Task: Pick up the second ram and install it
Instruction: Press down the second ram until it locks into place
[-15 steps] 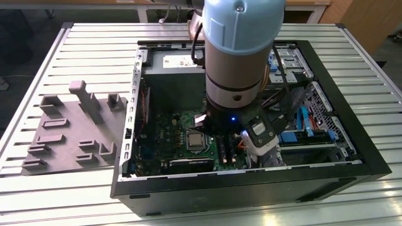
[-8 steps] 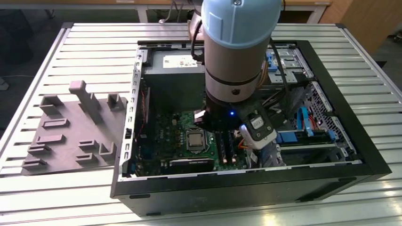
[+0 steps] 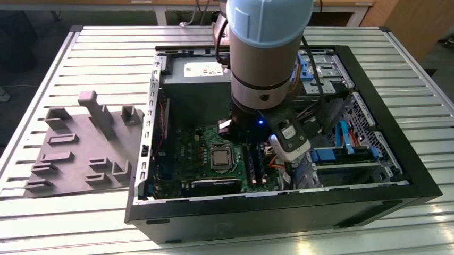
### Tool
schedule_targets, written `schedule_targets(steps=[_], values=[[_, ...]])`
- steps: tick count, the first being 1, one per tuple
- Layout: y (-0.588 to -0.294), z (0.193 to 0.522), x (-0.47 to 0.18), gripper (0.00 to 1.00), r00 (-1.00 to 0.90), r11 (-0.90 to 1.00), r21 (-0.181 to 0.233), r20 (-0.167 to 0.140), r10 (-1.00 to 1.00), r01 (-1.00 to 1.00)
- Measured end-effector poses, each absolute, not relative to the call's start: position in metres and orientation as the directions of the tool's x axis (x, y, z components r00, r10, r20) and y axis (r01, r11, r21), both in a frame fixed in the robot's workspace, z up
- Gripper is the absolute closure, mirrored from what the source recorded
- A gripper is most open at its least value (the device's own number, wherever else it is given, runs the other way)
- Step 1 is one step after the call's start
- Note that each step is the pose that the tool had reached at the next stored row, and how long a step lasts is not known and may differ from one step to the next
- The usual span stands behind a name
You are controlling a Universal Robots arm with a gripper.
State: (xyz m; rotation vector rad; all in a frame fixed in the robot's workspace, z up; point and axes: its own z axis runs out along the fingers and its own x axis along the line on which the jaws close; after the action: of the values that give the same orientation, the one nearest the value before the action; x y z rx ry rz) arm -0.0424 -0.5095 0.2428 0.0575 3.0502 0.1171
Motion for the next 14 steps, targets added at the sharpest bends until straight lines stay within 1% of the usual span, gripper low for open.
schedule_targets(steps=[14], values=[[-0.5080, 0.2437, -0.0424, 0.89, -0.995, 0.996, 0.078, -0.087, 0.041, 0.034]])
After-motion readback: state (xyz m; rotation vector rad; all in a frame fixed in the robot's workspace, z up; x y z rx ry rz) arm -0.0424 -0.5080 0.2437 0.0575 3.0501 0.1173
